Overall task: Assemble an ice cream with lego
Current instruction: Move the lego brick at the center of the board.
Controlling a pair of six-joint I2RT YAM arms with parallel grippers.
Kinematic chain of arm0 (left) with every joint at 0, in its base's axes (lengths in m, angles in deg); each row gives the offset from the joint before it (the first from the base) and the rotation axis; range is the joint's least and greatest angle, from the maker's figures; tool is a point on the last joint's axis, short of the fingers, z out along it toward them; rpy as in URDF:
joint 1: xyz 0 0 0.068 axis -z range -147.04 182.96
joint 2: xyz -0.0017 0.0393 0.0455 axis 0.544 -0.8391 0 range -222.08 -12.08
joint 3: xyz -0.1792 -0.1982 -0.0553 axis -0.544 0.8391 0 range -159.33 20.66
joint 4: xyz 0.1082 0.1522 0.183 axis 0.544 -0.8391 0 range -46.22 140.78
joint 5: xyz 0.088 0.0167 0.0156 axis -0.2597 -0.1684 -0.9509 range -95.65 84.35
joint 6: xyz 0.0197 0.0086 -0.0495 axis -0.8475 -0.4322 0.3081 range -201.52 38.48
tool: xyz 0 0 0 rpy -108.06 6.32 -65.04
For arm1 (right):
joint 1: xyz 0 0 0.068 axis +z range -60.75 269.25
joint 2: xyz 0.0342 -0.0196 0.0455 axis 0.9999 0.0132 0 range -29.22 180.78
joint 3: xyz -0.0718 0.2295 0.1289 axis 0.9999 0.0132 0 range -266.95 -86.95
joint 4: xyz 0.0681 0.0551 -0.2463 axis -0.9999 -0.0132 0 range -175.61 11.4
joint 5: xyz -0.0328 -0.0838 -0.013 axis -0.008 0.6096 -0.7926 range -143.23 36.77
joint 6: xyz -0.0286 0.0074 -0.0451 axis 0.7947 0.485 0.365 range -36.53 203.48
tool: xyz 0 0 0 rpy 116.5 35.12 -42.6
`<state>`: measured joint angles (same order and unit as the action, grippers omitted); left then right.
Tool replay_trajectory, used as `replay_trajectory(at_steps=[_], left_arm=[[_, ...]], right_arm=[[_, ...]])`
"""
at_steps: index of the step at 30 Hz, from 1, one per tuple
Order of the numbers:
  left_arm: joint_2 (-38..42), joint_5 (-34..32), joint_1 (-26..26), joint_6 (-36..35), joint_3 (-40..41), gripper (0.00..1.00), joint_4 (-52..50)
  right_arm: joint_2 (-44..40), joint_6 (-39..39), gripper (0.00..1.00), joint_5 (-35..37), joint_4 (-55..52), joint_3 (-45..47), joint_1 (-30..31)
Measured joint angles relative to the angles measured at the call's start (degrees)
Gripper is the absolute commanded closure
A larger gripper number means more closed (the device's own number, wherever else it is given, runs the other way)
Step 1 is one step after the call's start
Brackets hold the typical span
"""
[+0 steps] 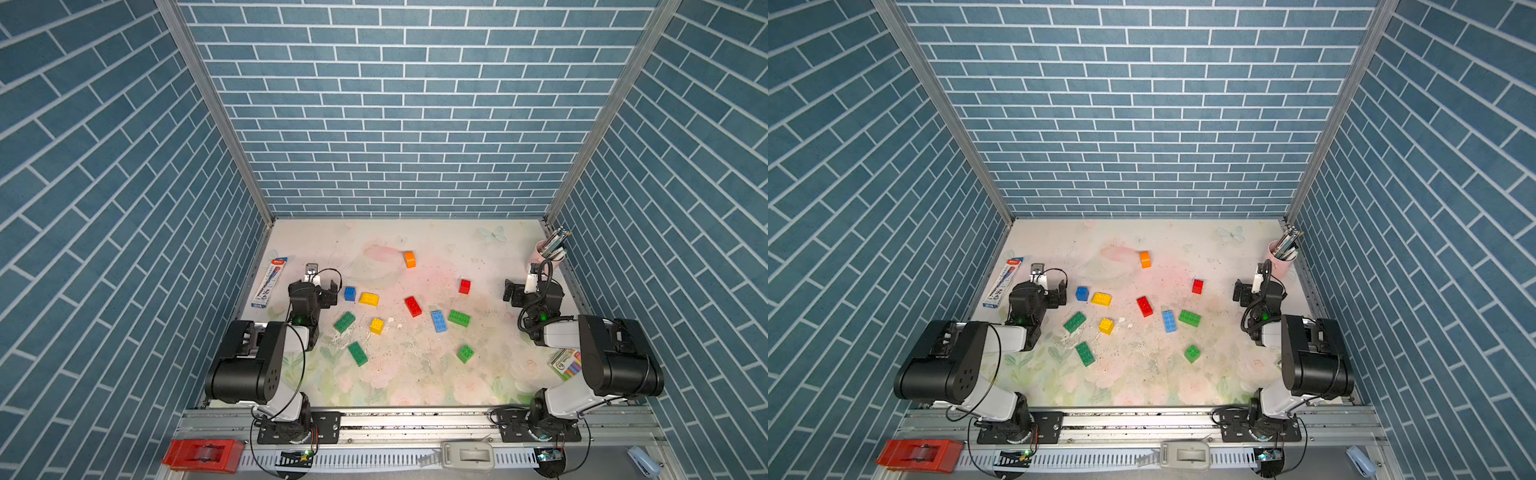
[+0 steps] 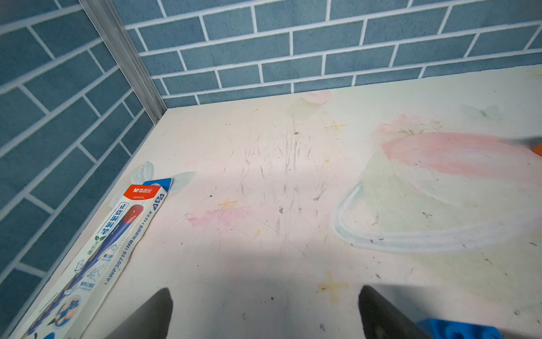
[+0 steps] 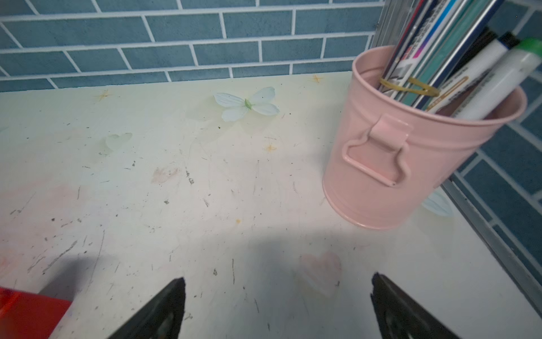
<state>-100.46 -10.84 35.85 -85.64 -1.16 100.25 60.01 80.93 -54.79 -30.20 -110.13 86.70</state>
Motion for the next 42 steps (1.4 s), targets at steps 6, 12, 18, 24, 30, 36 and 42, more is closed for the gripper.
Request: replay_trajectory(at_steps=[6, 12, 18, 24, 30, 36, 42], left_arm=[[0.0, 0.0, 0.0, 0.0, 0.0, 0.0, 0.0], [0.0, 0.0, 0.0, 0.0, 0.0, 0.0, -0.3], [0.0, 0.0, 0.0, 0.0, 0.0, 0.01, -0.5], [0.0, 0.1, 0.0, 0.0, 0.0, 0.0, -0.8], [0.0, 0.2, 0.0, 0.0, 0.0, 0.0, -0.8], [3.9, -0.5, 0.0, 0.1, -1.4, 0.0, -6.5], [15.3, -1.6, 0.1, 1.7, -10.6, 0.0, -22.5]], right_arm=[[0.0, 0.0, 0.01, 0.0, 0.0, 0.0, 0.0], [0.0, 0.0, 0.01, 0.0, 0.0, 0.0, 0.0], [0.0, 0.0, 0.01, 0.0, 0.0, 0.0, 0.0], [0.0, 0.0, 0.01, 0.0, 0.0, 0.0, 0.0], [0.0, 0.0, 0.01, 0.0, 0.0, 0.0, 0.0], [-2.7, -0.1, 0.04, 0.7, -5.3, -0.9, 0.0], [-12.4, -3.0, 0.01, 2.2, -22.9, -9.1, 0.0]])
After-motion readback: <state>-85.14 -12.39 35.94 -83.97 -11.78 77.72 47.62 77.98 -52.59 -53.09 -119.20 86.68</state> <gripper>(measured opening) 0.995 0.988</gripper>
